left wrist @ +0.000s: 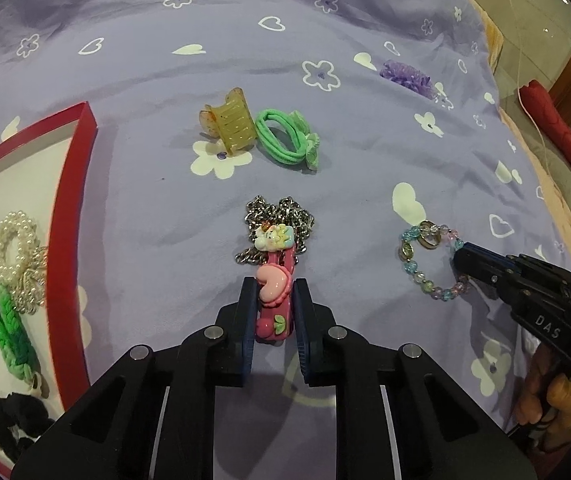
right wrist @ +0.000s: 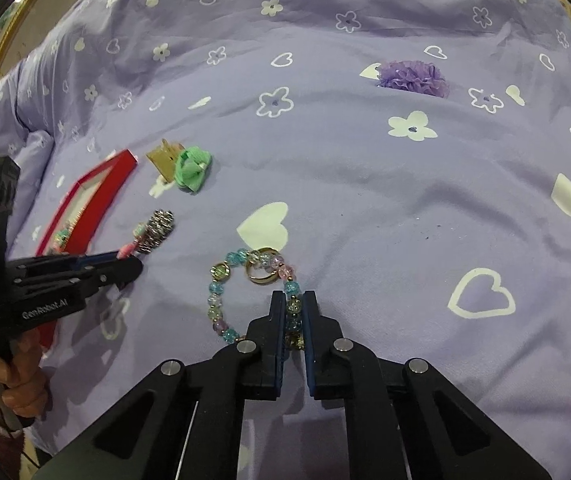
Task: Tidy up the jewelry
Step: 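Carry the heart clip into the tray with the left tool while the right tool carries the charm bracelet, then open both tools and move them back to the yellow claw clip and green hair tie, then grasp the yellow claw clip with the left tool while the right tool grasps the green hair tie, then carry the claw clip into the tray with the left tool while the right tool carries the hair tie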
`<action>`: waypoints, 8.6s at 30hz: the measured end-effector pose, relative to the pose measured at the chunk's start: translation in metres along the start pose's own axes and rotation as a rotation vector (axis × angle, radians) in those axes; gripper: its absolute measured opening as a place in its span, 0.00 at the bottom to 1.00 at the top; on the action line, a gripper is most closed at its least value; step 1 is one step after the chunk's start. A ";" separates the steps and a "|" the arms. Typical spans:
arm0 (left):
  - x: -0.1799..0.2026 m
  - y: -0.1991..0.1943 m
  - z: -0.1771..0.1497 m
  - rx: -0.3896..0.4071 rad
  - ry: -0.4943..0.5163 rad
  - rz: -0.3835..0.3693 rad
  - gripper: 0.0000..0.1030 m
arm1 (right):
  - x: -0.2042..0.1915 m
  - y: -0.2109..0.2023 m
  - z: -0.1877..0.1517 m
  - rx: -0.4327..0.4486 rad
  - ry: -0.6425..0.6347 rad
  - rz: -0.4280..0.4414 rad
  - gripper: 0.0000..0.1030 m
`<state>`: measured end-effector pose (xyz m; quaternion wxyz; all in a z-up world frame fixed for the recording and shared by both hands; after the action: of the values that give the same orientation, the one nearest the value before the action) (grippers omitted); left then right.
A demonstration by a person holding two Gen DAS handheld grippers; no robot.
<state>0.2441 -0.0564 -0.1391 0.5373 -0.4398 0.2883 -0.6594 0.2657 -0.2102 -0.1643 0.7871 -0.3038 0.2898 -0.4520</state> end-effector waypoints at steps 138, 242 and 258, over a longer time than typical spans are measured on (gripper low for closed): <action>-0.162 -0.109 0.017 0.189 -0.231 0.191 0.59 | -0.105 0.009 0.071 0.075 0.019 0.204 0.36; -0.205 -0.101 0.033 0.206 -0.294 0.164 0.23 | -0.229 0.064 0.100 0.032 -0.163 0.353 0.12; -0.246 -0.063 0.075 0.145 -0.260 0.228 0.23 | -0.256 0.129 0.133 -0.043 -0.228 0.312 0.12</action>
<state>0.2909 0.2036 -0.1188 0.6716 -0.4458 0.2161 -0.5510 0.3236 0.0977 -0.1268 0.8686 -0.3214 0.2519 -0.2808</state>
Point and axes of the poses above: each gripper's, at about its wrist camera, not at the fingertips, and y roughly the way its jaws point, x to its right, z to its top, the point moved 10 cm from there along y, roughly the way its jaws point, and after that the axes turned 9 degrees about -y, right-handed, at the moved point
